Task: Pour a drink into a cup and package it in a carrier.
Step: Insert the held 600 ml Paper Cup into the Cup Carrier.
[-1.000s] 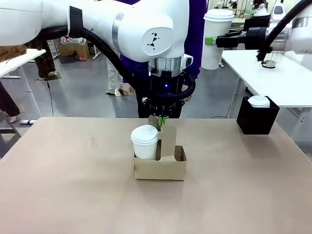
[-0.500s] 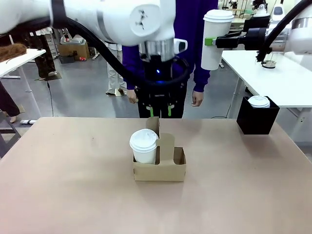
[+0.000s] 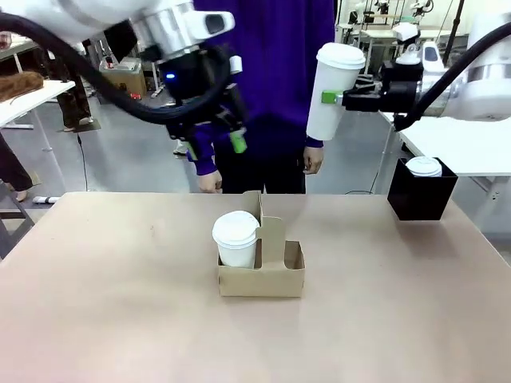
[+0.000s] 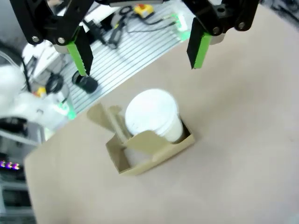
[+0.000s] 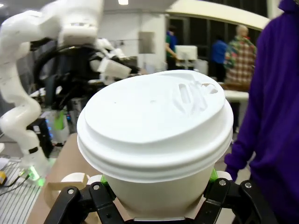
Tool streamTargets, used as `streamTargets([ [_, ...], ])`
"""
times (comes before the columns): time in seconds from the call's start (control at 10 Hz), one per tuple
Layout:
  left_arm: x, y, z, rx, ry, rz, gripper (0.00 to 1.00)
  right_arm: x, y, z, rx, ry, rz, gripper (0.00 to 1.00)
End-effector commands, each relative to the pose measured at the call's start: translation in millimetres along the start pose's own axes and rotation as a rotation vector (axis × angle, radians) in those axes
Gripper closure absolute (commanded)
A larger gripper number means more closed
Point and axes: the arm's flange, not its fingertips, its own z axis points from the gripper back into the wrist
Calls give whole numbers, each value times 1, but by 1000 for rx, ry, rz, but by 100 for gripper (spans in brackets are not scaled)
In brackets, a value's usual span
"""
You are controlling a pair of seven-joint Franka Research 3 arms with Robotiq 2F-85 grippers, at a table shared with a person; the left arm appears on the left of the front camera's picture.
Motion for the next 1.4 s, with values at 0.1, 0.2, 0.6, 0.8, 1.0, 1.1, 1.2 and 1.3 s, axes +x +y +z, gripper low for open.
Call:
streamTargets([
  [0.1, -43, 50, -4, -20, -44, -233, 0, -26, 9, -29, 169, 15, 67, 20],
  [0.2, -51, 60, -10, -45, -70, -302, 0, -35, 12, -40, 226, 41, 51, 20],
  [0.6, -65, 97, -13, -32, -195, -459, 0, -62, 13, -57, 310, 118, -86, 20],
  [0.8, -58, 94, -9, -8, -177, -427, 0, -70, 24, -58, 273, 91, -28, 20],
  [1.0, -58, 94, -9, -8, -177, -427, 0, -70, 24, -58, 273, 91, -28, 20],
  [1.1, -58, 97, -13, 4, -165, -412, 0, -79, 22, -58, 282, 107, -50, 20],
  [1.2, -62, 106, -15, -33, -194, -450, 0, -85, 35, -60, 306, 85, -57, 20],
  [1.3, -66, 116, -17, -29, -223, -481, 0, -90, 44, -64, 327, 83, -64, 20],
])
